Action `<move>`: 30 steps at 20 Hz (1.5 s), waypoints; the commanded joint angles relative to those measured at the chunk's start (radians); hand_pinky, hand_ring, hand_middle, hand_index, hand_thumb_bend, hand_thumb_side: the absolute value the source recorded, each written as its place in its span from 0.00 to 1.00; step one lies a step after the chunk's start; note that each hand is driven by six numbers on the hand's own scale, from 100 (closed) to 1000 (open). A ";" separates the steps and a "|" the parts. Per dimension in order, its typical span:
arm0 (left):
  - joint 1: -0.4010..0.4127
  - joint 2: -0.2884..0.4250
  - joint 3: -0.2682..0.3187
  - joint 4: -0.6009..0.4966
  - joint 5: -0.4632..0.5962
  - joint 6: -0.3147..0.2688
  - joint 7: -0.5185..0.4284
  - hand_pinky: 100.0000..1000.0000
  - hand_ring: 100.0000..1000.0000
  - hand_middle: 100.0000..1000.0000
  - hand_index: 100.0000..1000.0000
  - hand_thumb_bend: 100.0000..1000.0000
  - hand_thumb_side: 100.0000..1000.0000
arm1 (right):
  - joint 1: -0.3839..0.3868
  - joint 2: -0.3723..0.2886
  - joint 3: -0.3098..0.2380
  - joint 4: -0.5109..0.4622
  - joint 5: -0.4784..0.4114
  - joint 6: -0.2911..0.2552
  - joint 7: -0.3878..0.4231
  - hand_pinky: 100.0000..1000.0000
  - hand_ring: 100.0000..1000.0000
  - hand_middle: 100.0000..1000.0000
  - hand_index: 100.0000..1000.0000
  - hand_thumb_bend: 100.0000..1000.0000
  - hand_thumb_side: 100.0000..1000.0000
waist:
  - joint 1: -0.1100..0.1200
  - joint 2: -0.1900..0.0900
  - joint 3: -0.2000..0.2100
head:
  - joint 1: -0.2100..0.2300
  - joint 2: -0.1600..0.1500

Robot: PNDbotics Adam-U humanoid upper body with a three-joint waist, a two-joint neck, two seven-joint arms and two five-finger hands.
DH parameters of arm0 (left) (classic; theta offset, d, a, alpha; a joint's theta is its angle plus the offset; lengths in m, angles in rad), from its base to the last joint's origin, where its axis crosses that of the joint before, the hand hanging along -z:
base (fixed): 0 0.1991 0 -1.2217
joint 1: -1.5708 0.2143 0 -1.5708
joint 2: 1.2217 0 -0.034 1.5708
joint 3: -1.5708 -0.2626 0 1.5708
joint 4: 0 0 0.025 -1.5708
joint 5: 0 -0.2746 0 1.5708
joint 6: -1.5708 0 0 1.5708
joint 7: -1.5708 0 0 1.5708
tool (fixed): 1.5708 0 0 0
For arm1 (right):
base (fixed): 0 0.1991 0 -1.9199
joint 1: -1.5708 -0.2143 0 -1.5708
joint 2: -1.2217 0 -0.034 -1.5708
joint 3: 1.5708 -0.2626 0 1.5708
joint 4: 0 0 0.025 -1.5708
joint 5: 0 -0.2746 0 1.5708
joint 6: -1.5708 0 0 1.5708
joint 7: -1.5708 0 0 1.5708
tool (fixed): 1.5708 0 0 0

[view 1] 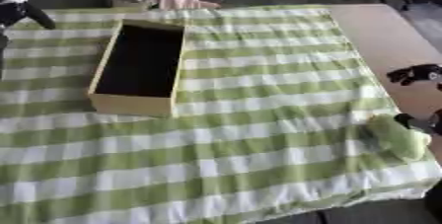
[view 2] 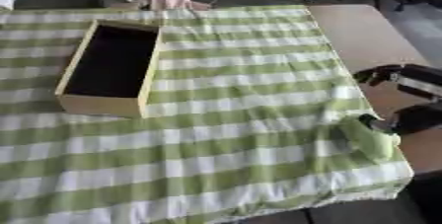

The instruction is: Pick up objects on the table and place them in the box.

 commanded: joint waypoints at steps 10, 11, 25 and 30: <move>-0.012 0.006 0.008 -0.019 -0.003 0.002 -0.007 0.45 0.67 0.63 0.78 0.00 0.73 | 0.026 -0.023 -0.030 0.069 0.117 -0.010 -0.010 1.00 0.92 0.90 1.00 0.22 0.47 | 0.005 -0.001 -0.001 | 0.005 0.006; -0.012 0.006 0.009 -0.019 -0.003 0.003 -0.007 0.45 0.67 0.63 0.78 0.00 0.73 | 0.025 -0.018 -0.027 0.075 0.132 -0.013 -0.011 1.00 0.92 0.90 1.00 0.22 0.48 | 0.006 0.000 -0.001 | 0.004 0.006; -0.015 -0.002 0.012 -0.019 0.005 0.011 -0.016 0.44 0.66 0.62 0.78 0.00 0.73 | 0.012 0.022 0.002 0.113 0.178 -0.020 0.003 1.00 0.92 0.90 1.00 0.22 0.51 | 0.016 0.021 0.006 | 0.009 -0.001; -0.013 -0.006 0.012 -0.019 0.009 0.014 -0.020 0.44 0.66 0.62 0.78 0.00 0.74 | -0.004 0.037 0.017 0.135 0.201 -0.014 0.009 1.00 0.92 0.89 1.00 0.22 0.51 | 0.018 0.023 0.009 | 0.006 -0.007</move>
